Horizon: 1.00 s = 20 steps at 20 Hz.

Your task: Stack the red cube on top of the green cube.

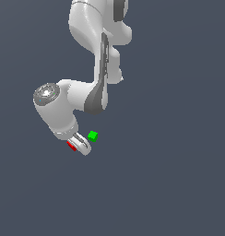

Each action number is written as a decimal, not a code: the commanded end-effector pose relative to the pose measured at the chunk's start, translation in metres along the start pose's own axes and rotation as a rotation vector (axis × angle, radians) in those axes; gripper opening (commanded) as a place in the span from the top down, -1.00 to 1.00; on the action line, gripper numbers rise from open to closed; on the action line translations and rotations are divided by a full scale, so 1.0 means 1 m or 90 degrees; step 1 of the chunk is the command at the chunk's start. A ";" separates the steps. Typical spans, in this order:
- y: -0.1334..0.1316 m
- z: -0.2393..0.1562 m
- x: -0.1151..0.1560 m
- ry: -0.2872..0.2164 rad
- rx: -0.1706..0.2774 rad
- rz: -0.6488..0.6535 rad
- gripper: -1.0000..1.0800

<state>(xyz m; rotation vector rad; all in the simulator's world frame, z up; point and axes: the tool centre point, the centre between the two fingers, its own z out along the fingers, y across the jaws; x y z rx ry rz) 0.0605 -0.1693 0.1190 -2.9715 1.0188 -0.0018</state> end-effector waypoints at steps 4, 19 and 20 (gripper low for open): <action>0.000 0.002 -0.003 0.000 0.000 0.000 1.00; 0.005 0.030 -0.059 0.000 0.000 0.000 1.00; 0.006 0.033 -0.064 0.000 0.000 0.000 1.00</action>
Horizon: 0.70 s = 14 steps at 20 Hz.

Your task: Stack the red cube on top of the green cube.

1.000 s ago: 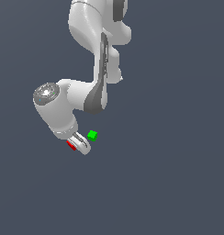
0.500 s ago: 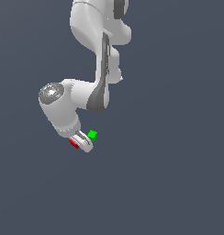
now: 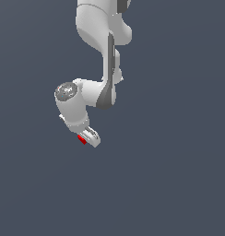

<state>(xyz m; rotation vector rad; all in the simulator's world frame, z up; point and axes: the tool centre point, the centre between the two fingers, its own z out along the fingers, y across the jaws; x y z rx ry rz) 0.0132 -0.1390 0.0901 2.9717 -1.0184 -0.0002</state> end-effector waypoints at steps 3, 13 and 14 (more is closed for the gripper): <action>0.002 0.012 -0.023 0.000 0.000 0.000 1.00; 0.003 0.028 -0.053 0.000 0.000 0.000 1.00; 0.003 0.029 -0.054 0.000 0.000 0.000 1.00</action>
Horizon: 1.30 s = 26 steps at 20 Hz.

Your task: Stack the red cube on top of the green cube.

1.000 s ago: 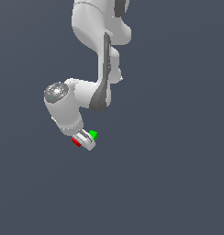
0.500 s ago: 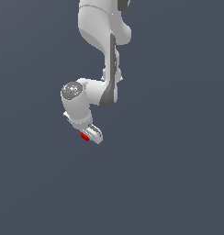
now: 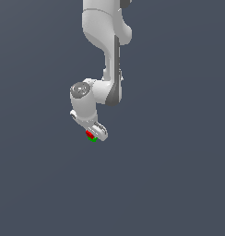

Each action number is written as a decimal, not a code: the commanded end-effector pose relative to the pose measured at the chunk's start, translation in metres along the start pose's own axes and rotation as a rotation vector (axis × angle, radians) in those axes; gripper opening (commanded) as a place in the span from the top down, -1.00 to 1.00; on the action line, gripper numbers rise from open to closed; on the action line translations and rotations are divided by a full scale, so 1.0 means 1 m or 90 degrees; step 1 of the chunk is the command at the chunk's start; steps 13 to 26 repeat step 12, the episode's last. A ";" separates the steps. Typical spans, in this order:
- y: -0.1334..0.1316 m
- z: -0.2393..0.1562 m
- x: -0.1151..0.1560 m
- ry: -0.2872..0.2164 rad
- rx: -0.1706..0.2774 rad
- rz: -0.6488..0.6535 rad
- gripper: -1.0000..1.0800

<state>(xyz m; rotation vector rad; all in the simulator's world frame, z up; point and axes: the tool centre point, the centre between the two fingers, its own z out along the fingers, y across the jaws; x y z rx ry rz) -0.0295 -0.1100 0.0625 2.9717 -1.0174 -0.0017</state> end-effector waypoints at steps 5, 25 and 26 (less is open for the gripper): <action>0.000 0.001 -0.003 0.001 0.000 0.000 -0.92; 0.000 0.001 -0.003 0.001 0.000 0.000 -0.92; 0.000 0.001 -0.003 0.001 0.000 0.000 -0.92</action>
